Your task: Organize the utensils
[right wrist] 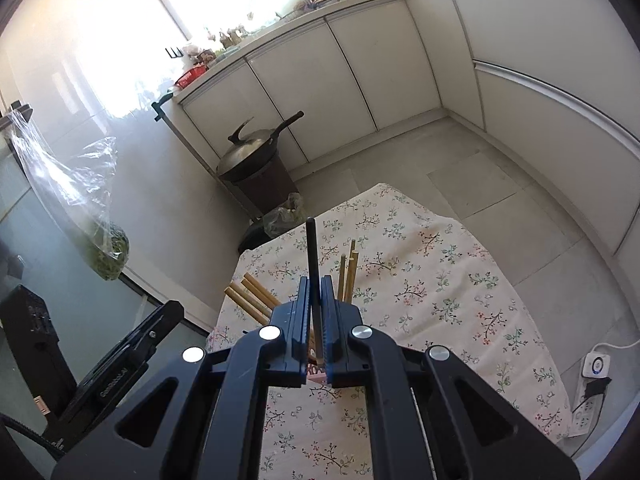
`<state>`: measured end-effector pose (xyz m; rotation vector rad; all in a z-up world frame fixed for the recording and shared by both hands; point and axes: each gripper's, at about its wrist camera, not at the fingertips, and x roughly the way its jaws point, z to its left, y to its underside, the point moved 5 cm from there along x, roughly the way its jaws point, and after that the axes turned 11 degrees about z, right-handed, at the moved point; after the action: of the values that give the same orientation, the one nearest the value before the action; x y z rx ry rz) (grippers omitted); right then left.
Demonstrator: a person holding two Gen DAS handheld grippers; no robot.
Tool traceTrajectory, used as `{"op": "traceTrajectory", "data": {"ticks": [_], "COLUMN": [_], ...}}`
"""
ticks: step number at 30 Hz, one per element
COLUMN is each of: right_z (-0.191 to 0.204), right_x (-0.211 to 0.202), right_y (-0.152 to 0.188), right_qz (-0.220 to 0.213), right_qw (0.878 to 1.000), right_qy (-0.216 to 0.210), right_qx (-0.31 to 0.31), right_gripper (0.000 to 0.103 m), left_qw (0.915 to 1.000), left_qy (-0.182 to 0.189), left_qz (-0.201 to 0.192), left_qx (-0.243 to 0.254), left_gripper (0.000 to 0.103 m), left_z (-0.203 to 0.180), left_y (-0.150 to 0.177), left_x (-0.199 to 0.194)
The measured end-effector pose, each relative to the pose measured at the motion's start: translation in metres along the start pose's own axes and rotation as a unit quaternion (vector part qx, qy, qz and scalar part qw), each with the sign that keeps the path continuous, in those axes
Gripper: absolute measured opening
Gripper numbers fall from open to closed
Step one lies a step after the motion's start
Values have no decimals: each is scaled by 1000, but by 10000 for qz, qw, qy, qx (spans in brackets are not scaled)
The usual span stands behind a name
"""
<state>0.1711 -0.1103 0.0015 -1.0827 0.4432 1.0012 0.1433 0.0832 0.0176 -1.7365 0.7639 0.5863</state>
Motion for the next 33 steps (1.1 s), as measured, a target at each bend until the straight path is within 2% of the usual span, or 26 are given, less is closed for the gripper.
{"op": "traceTrajectory", "data": {"ticks": [4, 8, 11, 13, 14, 16, 17, 18, 20, 23, 27, 28, 30, 31, 33], "right_z": [5, 5, 7, 9, 10, 9, 8, 7, 7, 2, -15, -22, -32, -37, -43], "right_x": [38, 58, 44, 31, 23, 9, 1, -4, -16, -32, -49, -53, -59, -63, -71], "right_y": [-1, -1, 2, 6, 9, 14, 17, 19, 24, 32, 46, 50, 57, 60, 66], "right_qz": [151, 222, 0, -178, -271, -455, -583, -665, -777, -933, -1142, -1186, -1258, -1342, -1604], "right_qw": [9999, 9994, 9998, 9997, 9994, 9985, 9976, 9969, 9952, 9931, 9881, 9866, 9837, 9804, 9715], "right_qy": [-30, -236, -193, -77, -26, 87, 181, 259, 415, 584, 996, 1099, 1278, 1439, 1744], "right_qx": [22, 134, -19, -154, -209, -293, -310, -337, -419, -406, -275, -207, -119, -82, -81], "right_gripper": [9, 9, 9, 10, 14, 30, 38, 38, 43, 61, 78, 81, 97, 97, 97], "left_qw": [10000, 9991, 9968, 9938, 9919, 9875, 9851, 9822, 9786, 9743, 9689, 9694, 9754, 9787, 9785], "left_qy": [6, -131, -298, -537, -628, -803, -918, -1057, -1200, -1271, -1220, -1152, -1004, -988, -1249], "left_qz": [-43, -403, -742, -958, -1087, -1314, -1398, -1480, -1552, -1712, -2076, -2084, -1810, -1597, -1399], "left_qx": [-29, -66, 35, 147, 194, 330, 398, 474, 616, 730, 577, 595, 754, 832, 853], "left_gripper": [34, 37, 49, 71, 76, 88, 90, 96, 96, 96, 96, 96, 96, 96, 96], "left_z": [2, 4, 2, -4, -9, -18, -24, -30, -41, -51, -57, -59, -67, -71, -74], "left_y": [-1, -3, -3, 0, 2, 6, 8, 11, 17, 26, 37, 41, 48, 51, 59], "left_x": [0, -14, -26, -33, -37, -45, -48, -51, -53, -56, -65, -66, -60, -54, -44]}}
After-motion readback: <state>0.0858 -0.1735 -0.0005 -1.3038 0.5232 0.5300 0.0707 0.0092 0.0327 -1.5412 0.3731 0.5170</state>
